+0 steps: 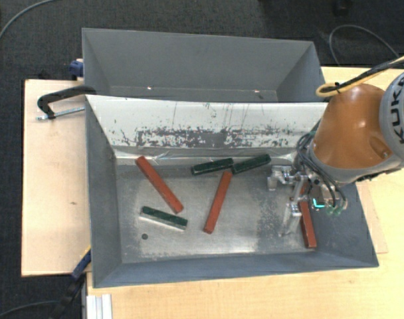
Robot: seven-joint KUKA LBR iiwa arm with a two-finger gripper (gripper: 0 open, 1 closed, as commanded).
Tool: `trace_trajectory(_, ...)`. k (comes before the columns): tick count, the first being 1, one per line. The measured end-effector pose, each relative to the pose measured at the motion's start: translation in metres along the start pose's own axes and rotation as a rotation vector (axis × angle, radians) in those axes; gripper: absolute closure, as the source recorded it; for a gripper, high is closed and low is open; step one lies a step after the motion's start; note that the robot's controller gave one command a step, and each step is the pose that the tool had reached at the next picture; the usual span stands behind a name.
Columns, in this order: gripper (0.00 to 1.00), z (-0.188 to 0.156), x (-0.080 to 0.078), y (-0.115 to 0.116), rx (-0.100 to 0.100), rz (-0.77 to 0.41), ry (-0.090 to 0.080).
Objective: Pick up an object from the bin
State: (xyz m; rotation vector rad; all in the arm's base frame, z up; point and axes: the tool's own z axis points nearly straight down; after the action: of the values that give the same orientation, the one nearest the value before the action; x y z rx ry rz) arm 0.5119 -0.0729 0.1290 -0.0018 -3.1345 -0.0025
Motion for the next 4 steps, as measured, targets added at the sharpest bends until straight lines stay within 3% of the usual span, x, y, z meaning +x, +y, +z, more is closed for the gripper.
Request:
trace_trajectory(1,0.0,0.047,0.012,-0.065,0.002,-0.259,-0.003)
trace_trajectory(2,0.0,-0.025,-0.02,-0.014,0.003,-0.306,-0.022)
trace_trajectory(3,0.0,0.015,-0.09,0.05,-0.002,-0.21,-0.016)
trace_trajectory(4,0.0,0.056,-0.07,0.108,0.0,-0.582,-0.009)
